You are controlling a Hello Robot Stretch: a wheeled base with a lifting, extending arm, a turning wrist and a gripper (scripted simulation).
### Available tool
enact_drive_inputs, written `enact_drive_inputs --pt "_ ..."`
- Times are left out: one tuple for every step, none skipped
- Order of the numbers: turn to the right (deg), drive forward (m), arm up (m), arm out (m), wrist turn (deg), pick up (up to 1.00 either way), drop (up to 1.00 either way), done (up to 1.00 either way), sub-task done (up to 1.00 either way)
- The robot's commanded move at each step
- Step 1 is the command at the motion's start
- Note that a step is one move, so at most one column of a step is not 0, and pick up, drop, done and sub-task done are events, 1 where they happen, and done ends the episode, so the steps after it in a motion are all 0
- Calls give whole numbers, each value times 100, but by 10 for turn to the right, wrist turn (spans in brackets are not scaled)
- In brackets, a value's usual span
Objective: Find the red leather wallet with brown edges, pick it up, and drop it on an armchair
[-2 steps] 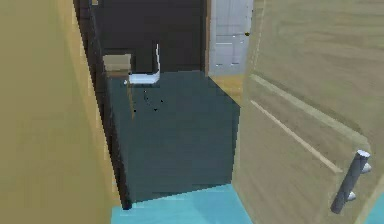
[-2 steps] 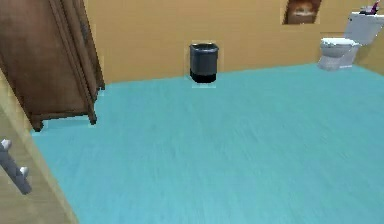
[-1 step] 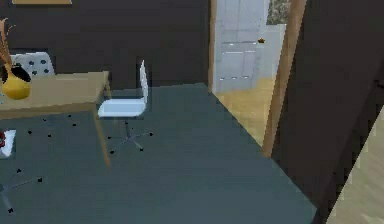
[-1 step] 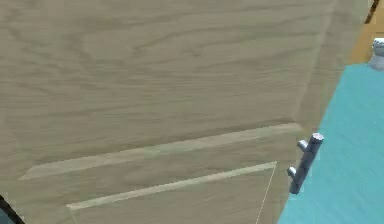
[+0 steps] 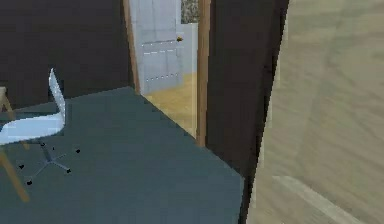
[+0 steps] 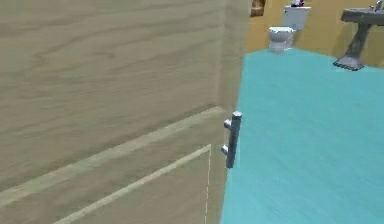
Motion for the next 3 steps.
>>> enact_drive_inputs --pt "0 5 0 0 0 0 0 0 0" --pt "-300 0 0 0 0 0 0 0 0" --pt "0 30 0 0 0 0 0 0 0"
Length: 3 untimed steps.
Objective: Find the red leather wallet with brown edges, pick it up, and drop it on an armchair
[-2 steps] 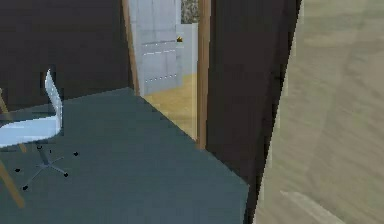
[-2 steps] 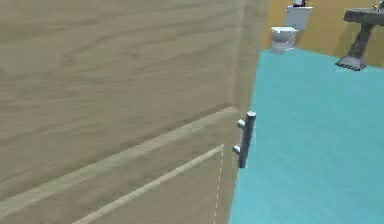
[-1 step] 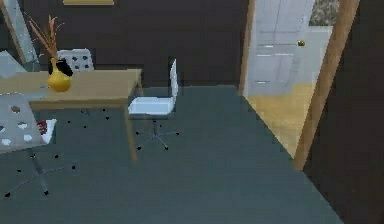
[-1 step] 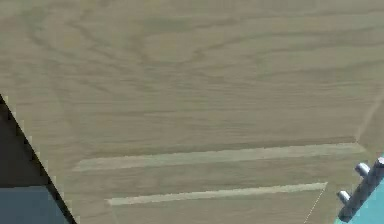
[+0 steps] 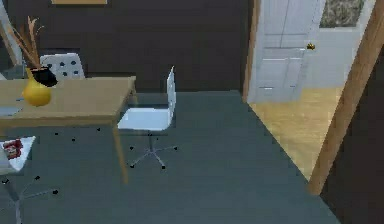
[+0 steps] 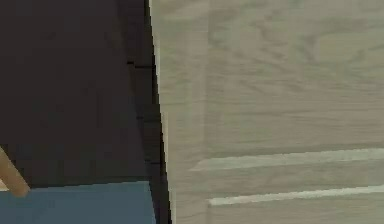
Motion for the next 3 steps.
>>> enact_drive_inputs --pt "-420 0 0 0 0 0 0 0 0" --pt "0 45 0 0 0 0 0 0 0" --pt "-450 0 0 0 0 0 0 0 0"
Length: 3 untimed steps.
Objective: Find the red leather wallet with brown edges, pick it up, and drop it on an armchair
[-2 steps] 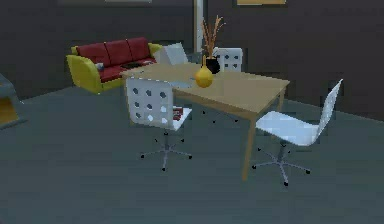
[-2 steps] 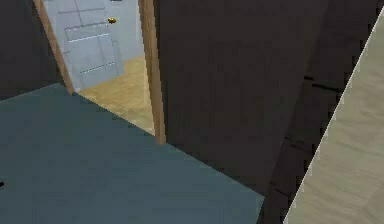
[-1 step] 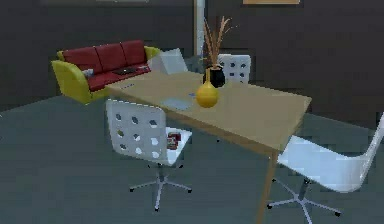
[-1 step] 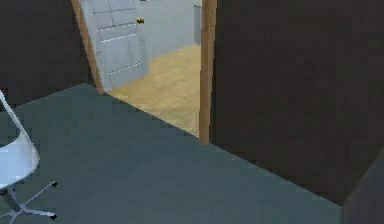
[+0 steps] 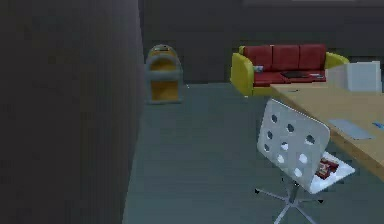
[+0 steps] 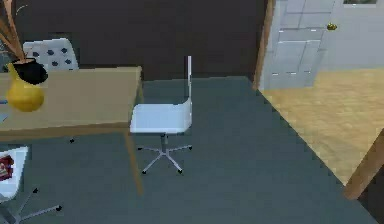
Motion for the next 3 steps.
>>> enact_drive_inputs --pt "0 100 0 0 0 0 0 0 0" --pt "-60 0 0 0 0 0 0 0 0" --pt "0 35 0 0 0 0 0 0 0"
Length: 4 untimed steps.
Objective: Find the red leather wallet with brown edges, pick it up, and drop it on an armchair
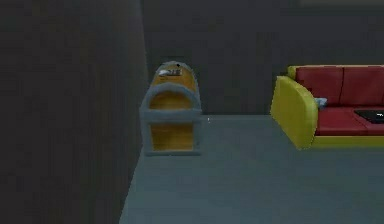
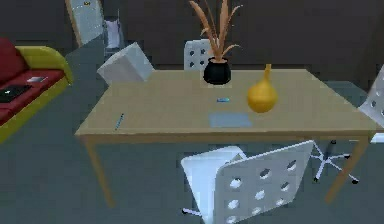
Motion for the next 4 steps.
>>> enact_drive_inputs --pt "420 0 0 0 0 0 0 0 0" --pt "0 95 0 0 0 0 0 0 0" --pt "0 15 0 0 0 0 0 0 0" --pt "270 0 0 0 0 0 0 0 0"
